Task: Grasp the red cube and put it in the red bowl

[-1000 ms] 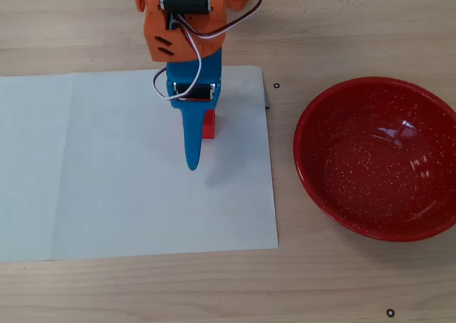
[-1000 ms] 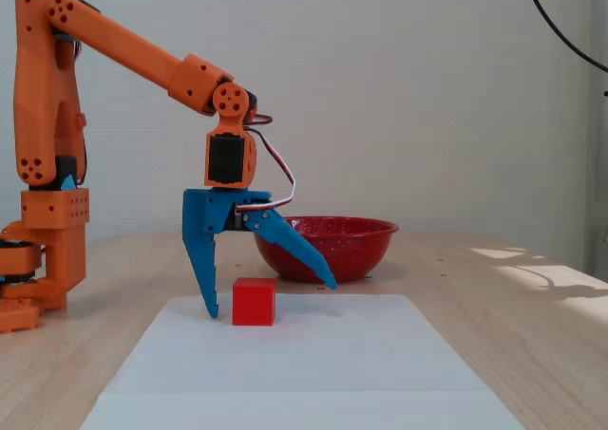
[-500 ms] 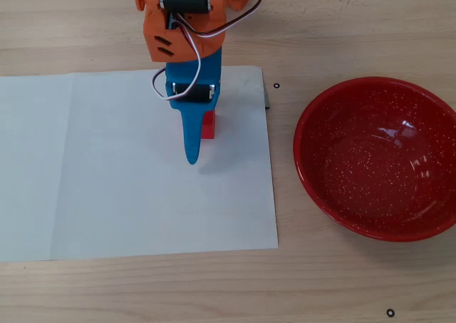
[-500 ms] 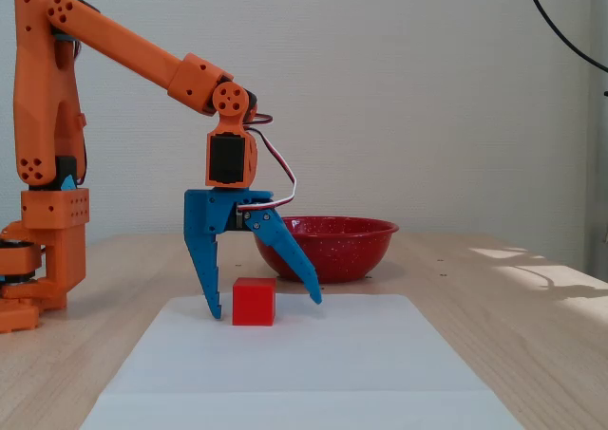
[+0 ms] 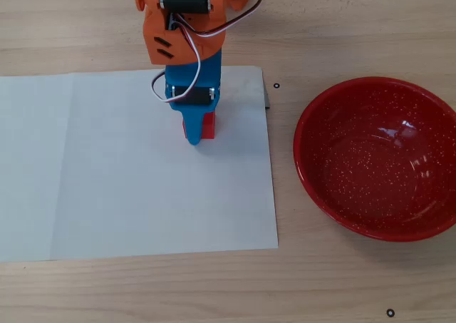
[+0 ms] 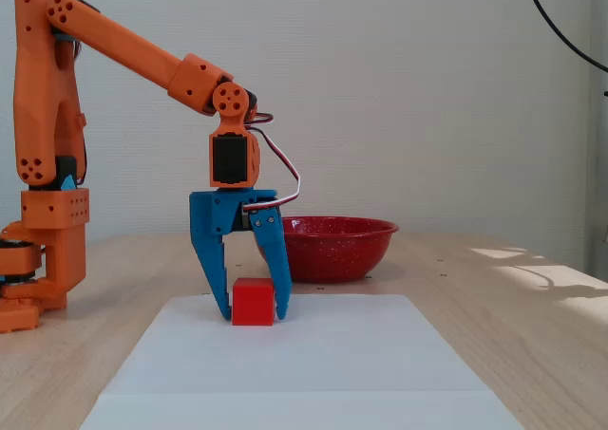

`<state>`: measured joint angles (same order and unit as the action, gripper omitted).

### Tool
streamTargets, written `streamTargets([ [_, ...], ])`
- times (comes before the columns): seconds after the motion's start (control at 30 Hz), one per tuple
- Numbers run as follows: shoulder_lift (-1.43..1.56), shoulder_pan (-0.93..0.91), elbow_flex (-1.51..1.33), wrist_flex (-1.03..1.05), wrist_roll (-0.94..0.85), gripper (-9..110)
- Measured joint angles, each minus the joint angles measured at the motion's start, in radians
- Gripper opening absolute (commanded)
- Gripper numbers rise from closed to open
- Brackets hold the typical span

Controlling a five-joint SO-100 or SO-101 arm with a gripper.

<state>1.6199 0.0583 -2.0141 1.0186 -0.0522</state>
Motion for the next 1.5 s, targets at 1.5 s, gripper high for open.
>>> streamTargets([
  [1.5, 0.000, -0.282, 0.877, 0.580, -0.206, 0],
])
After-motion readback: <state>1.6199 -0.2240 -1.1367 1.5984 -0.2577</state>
